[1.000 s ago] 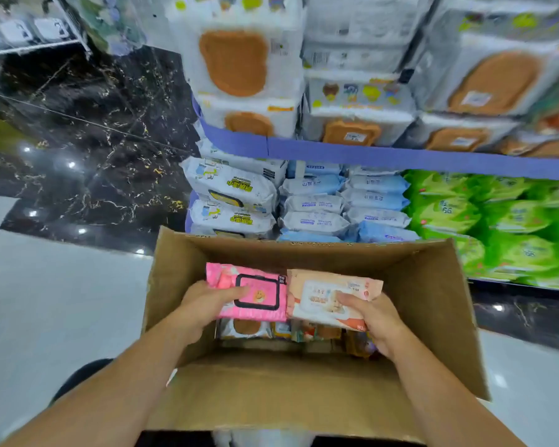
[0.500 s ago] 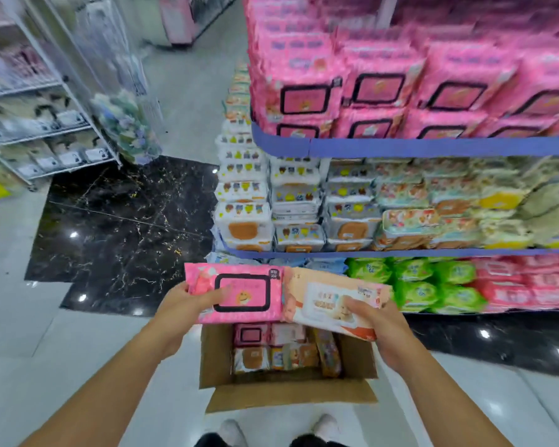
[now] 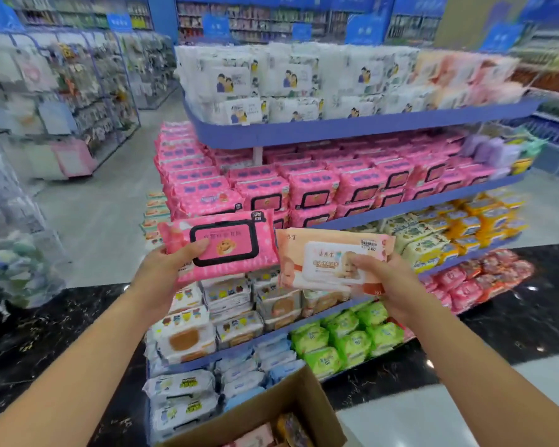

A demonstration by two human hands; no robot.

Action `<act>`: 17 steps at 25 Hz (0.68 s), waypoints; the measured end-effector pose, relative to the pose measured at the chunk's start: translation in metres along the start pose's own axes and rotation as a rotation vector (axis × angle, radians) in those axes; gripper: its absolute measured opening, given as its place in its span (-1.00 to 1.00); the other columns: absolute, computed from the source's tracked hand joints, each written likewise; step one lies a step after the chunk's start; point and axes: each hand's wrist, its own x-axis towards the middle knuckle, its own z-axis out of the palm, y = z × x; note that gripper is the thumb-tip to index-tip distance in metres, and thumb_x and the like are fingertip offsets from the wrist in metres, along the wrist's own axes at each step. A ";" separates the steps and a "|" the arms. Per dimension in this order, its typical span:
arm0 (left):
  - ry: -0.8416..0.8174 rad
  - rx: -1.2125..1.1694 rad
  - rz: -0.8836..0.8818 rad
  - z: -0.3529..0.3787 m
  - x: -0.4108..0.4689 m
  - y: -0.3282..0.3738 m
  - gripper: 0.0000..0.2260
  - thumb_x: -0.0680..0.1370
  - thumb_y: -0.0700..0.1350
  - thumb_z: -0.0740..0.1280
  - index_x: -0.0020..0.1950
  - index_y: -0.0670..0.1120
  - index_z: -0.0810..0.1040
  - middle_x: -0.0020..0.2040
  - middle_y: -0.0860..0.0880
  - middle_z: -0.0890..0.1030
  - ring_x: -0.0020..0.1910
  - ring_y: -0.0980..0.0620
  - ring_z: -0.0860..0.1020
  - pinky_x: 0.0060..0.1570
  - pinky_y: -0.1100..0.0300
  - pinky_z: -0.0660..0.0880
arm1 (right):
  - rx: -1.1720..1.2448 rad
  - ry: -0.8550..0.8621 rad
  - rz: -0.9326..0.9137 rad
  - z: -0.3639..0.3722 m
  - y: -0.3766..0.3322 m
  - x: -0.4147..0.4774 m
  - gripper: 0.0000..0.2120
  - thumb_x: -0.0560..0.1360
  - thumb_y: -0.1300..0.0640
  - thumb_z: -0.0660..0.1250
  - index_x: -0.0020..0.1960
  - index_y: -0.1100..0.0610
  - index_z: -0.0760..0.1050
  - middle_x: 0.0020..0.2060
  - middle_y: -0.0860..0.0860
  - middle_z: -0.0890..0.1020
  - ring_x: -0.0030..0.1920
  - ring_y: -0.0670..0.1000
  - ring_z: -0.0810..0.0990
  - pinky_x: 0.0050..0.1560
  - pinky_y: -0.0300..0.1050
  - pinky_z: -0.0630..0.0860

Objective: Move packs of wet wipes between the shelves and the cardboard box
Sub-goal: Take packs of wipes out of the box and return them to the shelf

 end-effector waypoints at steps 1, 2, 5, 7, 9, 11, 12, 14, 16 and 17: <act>-0.024 -0.003 0.017 0.013 0.006 0.007 -0.23 0.04 0.19 0.71 0.17 -0.07 0.68 0.16 -0.10 0.72 0.20 -0.12 0.66 0.31 -0.17 0.48 | 0.014 0.010 -0.027 -0.007 -0.010 0.001 -0.35 -0.07 -0.19 0.72 -0.02 -0.03 0.72 0.04 0.07 0.75 0.03 0.10 0.73 0.05 0.08 0.68; -0.039 0.005 0.035 0.027 0.012 0.015 -0.29 0.10 0.15 0.70 0.18 -0.07 0.68 0.15 -0.10 0.72 0.18 -0.12 0.67 0.31 -0.18 0.49 | 0.034 0.017 -0.049 -0.018 -0.020 0.004 -0.41 0.00 -0.15 0.71 -0.01 -0.03 0.71 0.05 0.08 0.74 0.03 0.11 0.73 0.06 0.07 0.68; -0.029 0.039 0.110 0.072 0.031 0.030 -0.53 0.25 0.05 0.65 0.13 -0.03 0.71 0.11 -0.09 0.74 0.12 -0.14 0.69 0.31 -0.26 0.48 | 0.087 0.057 -0.094 -0.053 -0.043 0.019 -0.45 0.16 0.16 0.65 0.13 0.13 0.60 -0.02 0.13 0.75 -0.06 0.12 0.75 -0.12 -0.01 0.71; -0.038 0.068 0.145 0.113 0.051 0.038 -0.58 0.28 0.08 0.63 0.08 -0.02 0.72 0.07 -0.04 0.75 0.12 -0.13 0.68 0.31 -0.28 0.45 | 0.078 0.051 -0.117 -0.084 -0.058 0.035 -0.30 0.06 0.07 0.71 0.15 0.17 0.58 -0.01 0.16 0.75 -0.01 0.19 0.74 -0.08 0.04 0.71; -0.014 0.081 0.174 0.155 0.071 0.042 -0.56 0.27 0.10 0.60 0.08 -0.04 0.69 -0.01 0.05 0.76 0.11 -0.05 0.66 0.35 -0.23 0.42 | 0.052 0.047 -0.135 -0.118 -0.075 0.054 -0.06 -0.11 -0.11 0.75 0.19 0.20 0.58 0.06 0.18 0.73 0.05 0.23 0.72 -0.04 0.07 0.70; -0.036 0.066 0.189 0.196 0.095 0.043 -0.38 0.15 0.21 0.66 0.11 -0.04 0.67 0.03 0.06 0.75 0.15 -0.03 0.65 0.39 -0.21 0.37 | 0.043 0.037 -0.152 -0.156 -0.091 0.076 0.02 -0.15 -0.16 0.74 0.22 0.21 0.57 0.07 0.17 0.73 0.06 0.20 0.72 -0.10 0.02 0.70; -0.038 0.061 0.195 0.219 0.108 0.042 -0.28 0.07 0.28 0.67 0.12 -0.03 0.68 0.07 0.05 0.75 0.20 -0.05 0.63 0.42 -0.23 0.35 | 0.041 0.037 -0.165 -0.179 -0.100 0.089 0.02 -0.17 -0.17 0.74 0.20 0.21 0.58 0.06 0.16 0.73 0.03 0.18 0.73 -0.15 -0.03 0.70; -0.022 0.036 0.194 0.255 0.133 0.038 -0.24 -0.01 0.33 0.67 0.09 0.02 0.70 0.11 0.04 0.74 0.25 -0.07 0.60 0.43 -0.29 0.31 | 0.036 0.042 -0.185 -0.219 -0.113 0.111 -0.01 -0.19 -0.18 0.73 0.16 0.18 0.60 0.02 0.13 0.75 0.00 0.14 0.74 -0.19 -0.09 0.68; -0.010 0.021 0.164 0.288 0.154 0.032 -0.27 -0.03 0.33 0.66 0.04 0.03 0.71 0.08 0.06 0.74 0.25 -0.08 0.59 0.43 -0.32 0.28 | 0.011 0.043 -0.185 -0.255 -0.119 0.132 -0.13 -0.05 -0.16 0.73 0.18 0.15 0.61 0.06 0.12 0.74 0.04 0.15 0.73 -0.09 -0.02 0.68; 0.000 0.018 0.149 0.304 0.166 0.027 -0.28 -0.02 0.31 0.66 0.05 0.02 0.69 0.05 0.07 0.75 0.24 -0.06 0.59 0.43 -0.32 0.28 | 0.019 0.036 -0.179 -0.275 -0.120 0.143 -0.26 0.10 -0.09 0.70 0.20 0.15 0.60 0.10 0.14 0.72 0.07 0.16 0.72 -0.01 0.04 0.67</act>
